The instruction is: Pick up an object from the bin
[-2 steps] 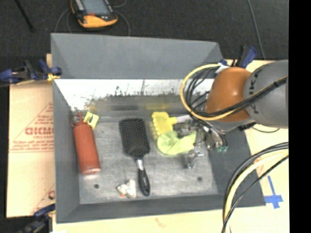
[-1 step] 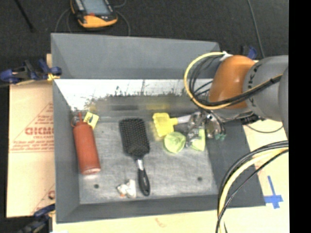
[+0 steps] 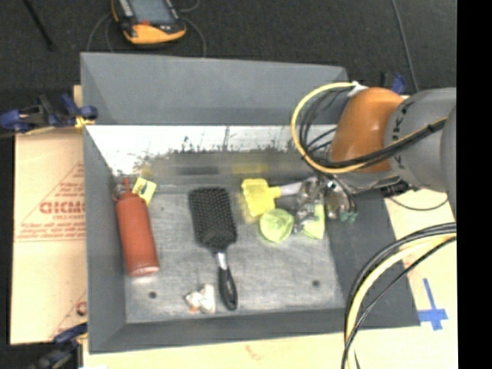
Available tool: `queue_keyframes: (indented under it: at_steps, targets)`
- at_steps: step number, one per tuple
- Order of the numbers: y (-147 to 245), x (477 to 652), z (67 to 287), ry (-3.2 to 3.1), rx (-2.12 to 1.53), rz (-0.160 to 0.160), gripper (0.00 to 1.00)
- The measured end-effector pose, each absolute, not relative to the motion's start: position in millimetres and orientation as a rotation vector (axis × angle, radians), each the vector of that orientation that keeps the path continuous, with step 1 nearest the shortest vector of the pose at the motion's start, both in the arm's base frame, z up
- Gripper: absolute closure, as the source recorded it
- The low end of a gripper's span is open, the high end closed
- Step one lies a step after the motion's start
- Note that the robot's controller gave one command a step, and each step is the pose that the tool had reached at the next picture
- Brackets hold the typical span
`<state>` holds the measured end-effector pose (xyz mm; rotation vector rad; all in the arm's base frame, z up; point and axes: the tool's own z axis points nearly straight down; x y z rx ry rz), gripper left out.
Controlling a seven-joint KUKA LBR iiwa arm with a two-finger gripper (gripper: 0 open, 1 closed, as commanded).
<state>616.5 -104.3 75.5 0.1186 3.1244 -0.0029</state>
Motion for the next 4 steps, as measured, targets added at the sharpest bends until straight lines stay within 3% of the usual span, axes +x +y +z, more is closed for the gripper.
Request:
queue_keyframes:
  at_steps: [1, 3, 4]
  targets:
    - [-102, 611.5, 129, 3.14, 0.107, -0.002, 1.0]
    - [-95, 613.4, 161, 3.127, 0.148, -0.001, 1.0]
    - [-94, 603.3, 196, 3.144, 0.142, 0.001, 1.0]
